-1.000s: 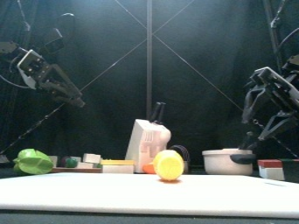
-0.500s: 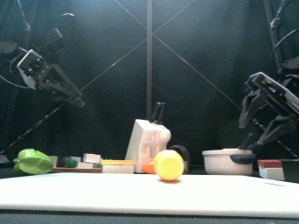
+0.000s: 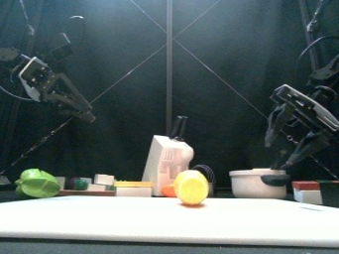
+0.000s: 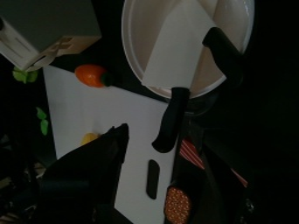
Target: Grab cleaver with left hand
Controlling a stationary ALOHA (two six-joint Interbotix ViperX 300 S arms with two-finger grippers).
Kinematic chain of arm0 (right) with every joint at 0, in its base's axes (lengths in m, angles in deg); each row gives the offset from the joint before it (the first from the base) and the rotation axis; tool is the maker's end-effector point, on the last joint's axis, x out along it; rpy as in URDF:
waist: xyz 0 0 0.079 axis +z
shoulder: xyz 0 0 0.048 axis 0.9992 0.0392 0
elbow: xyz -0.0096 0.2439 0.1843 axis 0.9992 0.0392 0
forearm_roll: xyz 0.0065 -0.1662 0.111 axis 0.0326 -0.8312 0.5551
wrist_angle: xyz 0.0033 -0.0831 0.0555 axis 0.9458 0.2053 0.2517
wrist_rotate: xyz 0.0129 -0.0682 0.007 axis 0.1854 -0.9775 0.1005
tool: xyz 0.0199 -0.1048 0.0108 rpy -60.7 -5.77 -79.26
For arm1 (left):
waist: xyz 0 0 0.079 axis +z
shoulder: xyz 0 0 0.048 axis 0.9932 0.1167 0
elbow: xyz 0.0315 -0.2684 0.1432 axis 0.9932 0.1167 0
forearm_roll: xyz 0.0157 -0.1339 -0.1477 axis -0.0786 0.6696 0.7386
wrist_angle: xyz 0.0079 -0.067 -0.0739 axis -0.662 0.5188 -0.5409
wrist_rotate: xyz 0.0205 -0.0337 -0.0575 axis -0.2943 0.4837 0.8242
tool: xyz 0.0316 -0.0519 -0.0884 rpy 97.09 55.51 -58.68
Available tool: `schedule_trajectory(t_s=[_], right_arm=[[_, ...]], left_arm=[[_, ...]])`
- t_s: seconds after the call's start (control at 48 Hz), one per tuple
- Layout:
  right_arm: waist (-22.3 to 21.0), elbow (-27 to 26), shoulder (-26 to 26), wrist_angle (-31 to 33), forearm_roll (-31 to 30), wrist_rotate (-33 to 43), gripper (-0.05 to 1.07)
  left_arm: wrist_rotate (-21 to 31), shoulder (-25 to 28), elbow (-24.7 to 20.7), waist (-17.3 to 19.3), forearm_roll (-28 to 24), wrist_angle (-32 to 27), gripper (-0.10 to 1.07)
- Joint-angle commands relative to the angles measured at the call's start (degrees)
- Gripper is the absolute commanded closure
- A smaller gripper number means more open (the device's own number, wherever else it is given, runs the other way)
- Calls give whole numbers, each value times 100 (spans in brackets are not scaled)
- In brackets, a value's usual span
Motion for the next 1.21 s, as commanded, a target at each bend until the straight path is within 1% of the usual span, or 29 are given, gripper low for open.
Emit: schedule_trajectory(t_s=[0.0,0.271,0.667,0.896,1.188], right_arm=[[9,-123,18,-18,18,-9,13],[26,-158,167,-18,53,-18,14],[62,-202,255,-44,53,-9,31],[88,-211,255,-44,26,-18,36],[79,-352,229,9,-18,-9,42]], left_arm=[[-9,0,-79,18,-9,44,-3],[-9,0,-62,18,-9,44,-3],[-9,0,-53,35,-9,35,-3],[-9,0,-53,35,0,18,-3],[-9,0,-53,35,0,0,-3]])
